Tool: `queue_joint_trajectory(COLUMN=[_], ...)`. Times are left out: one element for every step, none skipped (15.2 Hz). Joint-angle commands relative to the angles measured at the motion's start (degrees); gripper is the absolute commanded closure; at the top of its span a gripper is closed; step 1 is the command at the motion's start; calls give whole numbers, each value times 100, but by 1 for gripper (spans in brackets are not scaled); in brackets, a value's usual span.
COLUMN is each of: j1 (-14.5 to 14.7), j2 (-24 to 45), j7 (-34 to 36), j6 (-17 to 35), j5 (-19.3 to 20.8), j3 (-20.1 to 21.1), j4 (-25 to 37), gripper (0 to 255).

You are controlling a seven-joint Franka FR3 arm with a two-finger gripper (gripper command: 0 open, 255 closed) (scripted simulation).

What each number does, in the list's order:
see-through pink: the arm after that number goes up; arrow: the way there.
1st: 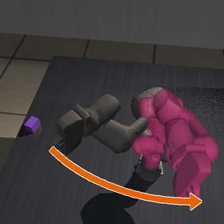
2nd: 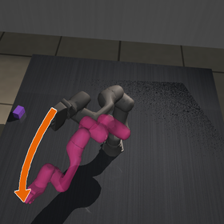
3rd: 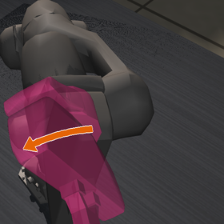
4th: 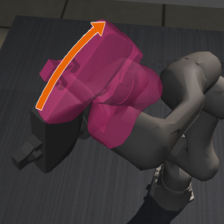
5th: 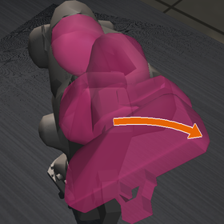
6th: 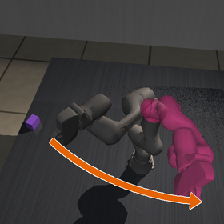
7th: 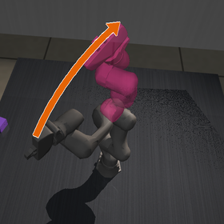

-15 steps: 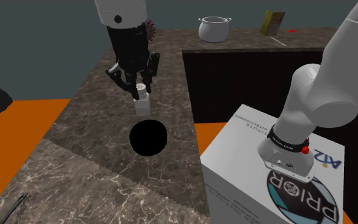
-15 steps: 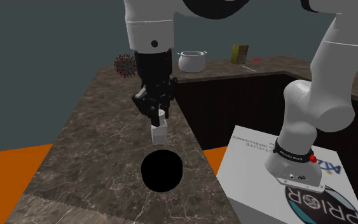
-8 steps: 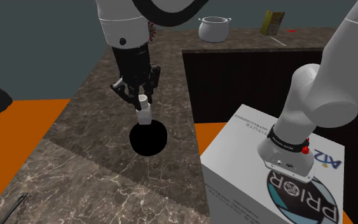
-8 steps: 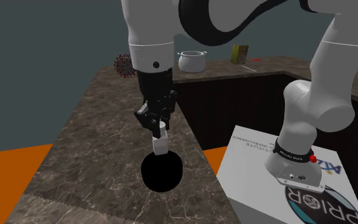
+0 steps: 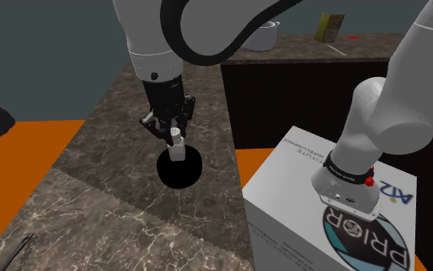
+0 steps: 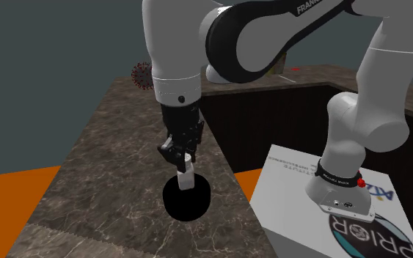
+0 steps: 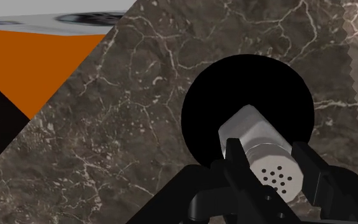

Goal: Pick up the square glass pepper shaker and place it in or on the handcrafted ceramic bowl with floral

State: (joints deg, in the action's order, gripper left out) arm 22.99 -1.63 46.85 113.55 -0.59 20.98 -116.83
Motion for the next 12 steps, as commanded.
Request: queue_joint_trajectory(j1=[8, 8, 8, 8, 8, 8, 8, 8, 8, 8, 8, 8], j2=[45, 45, 46, 46, 46, 46, 46, 46, 46, 46, 46, 46], j7=[24, 24, 25, 25, 25, 25, 25, 25, 25, 25, 25, 25], j6=[107, 107, 107, 107, 107, 107, 107, 107, 107, 107, 107, 107], j5=[17, 17, 17, 17, 17, 17, 17, 17, 17, 17, 17, 17], j3=[10, 10, 10, 10, 10, 10, 10, 10, 10, 10, 10, 10], j4=[-62, -61, -60, -60, -60, -60, -60, -60, -60, -60, -60, -60], gripper=[255, 255, 255, 255, 255, 255, 255, 255, 0, 0, 0, 0])
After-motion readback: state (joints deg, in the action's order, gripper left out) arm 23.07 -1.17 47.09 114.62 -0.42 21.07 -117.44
